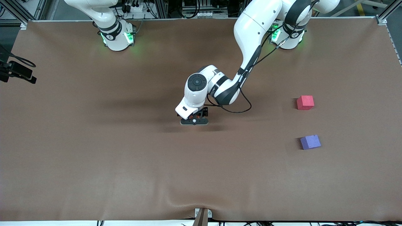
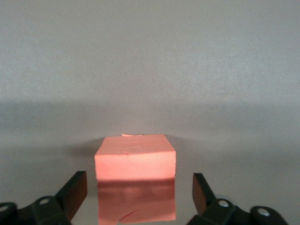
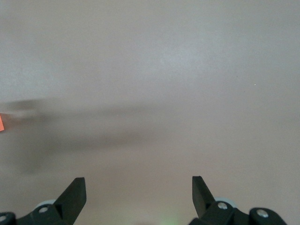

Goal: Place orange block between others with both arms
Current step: 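Withdraw the right gripper while the left gripper grasps the orange block, then carry the orange block with the left gripper toward the pink and purple blocks, then lower the orange block between the pink and purple blocks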

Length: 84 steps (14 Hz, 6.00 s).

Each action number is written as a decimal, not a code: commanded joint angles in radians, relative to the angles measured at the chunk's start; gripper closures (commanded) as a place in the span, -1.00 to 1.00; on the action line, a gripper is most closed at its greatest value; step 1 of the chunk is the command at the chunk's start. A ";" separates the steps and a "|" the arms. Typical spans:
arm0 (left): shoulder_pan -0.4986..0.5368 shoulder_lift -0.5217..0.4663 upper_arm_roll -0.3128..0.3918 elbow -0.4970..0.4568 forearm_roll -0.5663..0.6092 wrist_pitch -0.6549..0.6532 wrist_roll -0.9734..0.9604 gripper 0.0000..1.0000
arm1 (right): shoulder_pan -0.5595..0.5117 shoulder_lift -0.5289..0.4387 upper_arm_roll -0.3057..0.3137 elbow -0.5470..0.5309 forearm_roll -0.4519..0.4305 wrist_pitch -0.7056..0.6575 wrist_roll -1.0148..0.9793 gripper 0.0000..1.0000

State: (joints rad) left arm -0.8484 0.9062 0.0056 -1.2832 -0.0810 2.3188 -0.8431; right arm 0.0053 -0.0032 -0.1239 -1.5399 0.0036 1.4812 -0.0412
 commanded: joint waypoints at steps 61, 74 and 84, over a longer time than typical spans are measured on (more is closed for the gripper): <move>0.905 -0.607 0.002 -0.958 -0.161 0.249 1.115 0.31 | -0.030 -0.018 0.083 0.038 0.019 -0.082 0.080 -1.00; 0.908 -0.566 -0.001 -0.981 -0.161 0.300 1.127 0.01 | -0.030 -0.018 0.081 0.043 0.018 -0.079 0.081 -1.00; 0.902 -0.633 -0.003 -0.877 -0.161 0.142 1.058 -1.00 | -0.028 -0.018 0.081 0.044 0.018 -0.079 0.084 -1.00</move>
State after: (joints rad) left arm 0.0509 0.3255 0.0070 -2.2003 -0.2233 2.5607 0.2406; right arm -0.0240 -0.0196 -0.0418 -1.5051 0.0193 1.4089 0.0326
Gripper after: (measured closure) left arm 0.000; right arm 0.000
